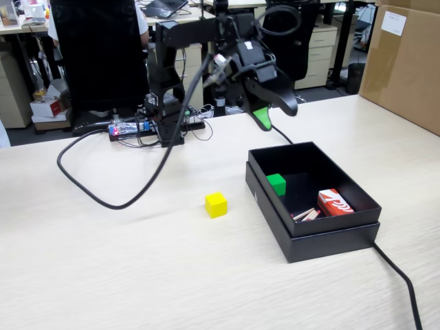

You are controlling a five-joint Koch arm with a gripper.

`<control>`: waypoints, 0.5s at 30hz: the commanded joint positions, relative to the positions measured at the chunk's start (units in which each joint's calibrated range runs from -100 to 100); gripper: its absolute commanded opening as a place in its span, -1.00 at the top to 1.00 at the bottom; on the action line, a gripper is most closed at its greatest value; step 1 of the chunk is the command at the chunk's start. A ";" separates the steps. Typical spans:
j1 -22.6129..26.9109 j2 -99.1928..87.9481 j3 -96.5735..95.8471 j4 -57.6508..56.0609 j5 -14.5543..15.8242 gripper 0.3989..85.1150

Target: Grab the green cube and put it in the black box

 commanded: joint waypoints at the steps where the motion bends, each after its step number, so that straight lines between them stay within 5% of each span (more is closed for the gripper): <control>1: -1.95 -14.55 -3.94 3.34 -3.37 -0.10; 7: -7.37 -35.09 -21.35 5.84 -6.30 -0.16; 15: -11.67 -55.40 -45.55 12.67 -6.45 -0.18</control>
